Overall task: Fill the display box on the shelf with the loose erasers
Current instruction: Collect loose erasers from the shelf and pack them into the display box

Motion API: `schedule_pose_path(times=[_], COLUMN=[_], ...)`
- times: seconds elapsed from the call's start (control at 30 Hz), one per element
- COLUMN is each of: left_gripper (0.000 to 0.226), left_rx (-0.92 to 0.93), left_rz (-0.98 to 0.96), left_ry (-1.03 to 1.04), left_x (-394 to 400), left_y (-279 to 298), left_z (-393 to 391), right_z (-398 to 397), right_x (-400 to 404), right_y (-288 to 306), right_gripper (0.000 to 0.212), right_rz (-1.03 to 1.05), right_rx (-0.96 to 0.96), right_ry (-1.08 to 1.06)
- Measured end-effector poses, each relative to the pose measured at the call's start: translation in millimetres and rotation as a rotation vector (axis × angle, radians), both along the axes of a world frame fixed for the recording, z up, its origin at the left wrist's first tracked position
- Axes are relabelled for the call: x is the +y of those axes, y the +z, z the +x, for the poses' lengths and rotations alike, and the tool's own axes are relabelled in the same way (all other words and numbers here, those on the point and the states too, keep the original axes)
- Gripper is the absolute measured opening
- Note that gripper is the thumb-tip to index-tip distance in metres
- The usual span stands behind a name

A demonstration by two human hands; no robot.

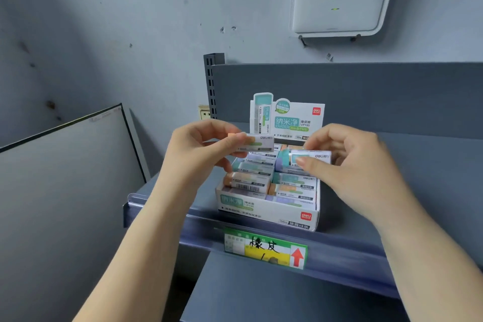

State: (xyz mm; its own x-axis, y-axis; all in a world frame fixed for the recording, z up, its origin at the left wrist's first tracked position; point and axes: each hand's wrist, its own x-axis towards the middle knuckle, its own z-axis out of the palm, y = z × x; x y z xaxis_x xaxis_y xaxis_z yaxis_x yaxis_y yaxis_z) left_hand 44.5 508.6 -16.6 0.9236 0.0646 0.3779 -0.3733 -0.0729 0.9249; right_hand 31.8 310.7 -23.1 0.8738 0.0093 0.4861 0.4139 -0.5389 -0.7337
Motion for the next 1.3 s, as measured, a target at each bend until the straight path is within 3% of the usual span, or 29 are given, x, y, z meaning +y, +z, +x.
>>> schedule_pose_path(times=[0.3, 0.67, 0.93, 1.1, 1.3], left_gripper=[0.007, 0.011, 0.013, 0.014, 0.008], left_rx=[0.008, -0.037, -0.069, -0.100, -0.159], left_rz=[0.031, -0.005, -0.037, 0.096, 0.247], left_ry=[-0.155, -0.251, -0.349, -0.322, -0.162], left_x=[-3, 0, -5, -5, 8], left_y=[-2, -9, -8, -12, -11], left_z=[25, 29, 24, 22, 28], right_z=[1, 3, -5, -2, -14], right_x=[8, 10, 11, 13, 5], right_y=[-5, -7, -4, -3, -2], right_gripper=[0.016, 0.014, 0.030, 0.016, 0.017], right_rz=[-0.166, -0.292, 0.013, 0.028, 0.088], right_rx=[0.100, 0.054, -0.048, -0.049, -0.029], right_ry=[-0.053, -0.154, 0.079, 0.044, -0.012])
